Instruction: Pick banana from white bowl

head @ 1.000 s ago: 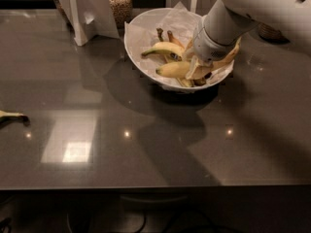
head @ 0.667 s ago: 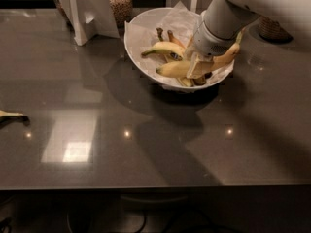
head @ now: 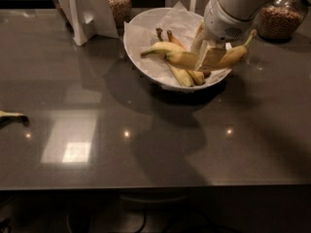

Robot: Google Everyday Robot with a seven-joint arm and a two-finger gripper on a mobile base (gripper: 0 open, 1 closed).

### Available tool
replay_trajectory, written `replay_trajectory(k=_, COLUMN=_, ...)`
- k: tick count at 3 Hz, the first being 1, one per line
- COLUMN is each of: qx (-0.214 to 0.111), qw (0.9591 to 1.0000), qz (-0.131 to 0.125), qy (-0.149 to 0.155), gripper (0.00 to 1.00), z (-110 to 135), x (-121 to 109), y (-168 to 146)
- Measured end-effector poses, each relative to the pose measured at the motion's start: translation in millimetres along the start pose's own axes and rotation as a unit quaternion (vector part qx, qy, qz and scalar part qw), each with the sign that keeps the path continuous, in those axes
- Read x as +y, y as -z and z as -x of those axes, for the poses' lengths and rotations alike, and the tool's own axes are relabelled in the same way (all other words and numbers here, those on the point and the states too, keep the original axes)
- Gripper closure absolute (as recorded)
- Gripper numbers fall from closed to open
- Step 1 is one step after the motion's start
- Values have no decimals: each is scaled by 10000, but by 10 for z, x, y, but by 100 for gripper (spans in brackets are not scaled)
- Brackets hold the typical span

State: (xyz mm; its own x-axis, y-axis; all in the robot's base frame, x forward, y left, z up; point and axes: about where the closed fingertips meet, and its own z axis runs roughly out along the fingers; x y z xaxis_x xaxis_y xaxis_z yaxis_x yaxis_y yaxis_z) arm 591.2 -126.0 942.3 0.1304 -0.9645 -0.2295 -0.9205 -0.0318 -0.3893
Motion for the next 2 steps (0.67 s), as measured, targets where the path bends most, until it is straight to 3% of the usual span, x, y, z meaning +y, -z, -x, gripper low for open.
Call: replay_trajectory(k=2, qx=-143, qw=9998, qz=-65, qy=91, gripper=100, z=-45, x=357, y=627)
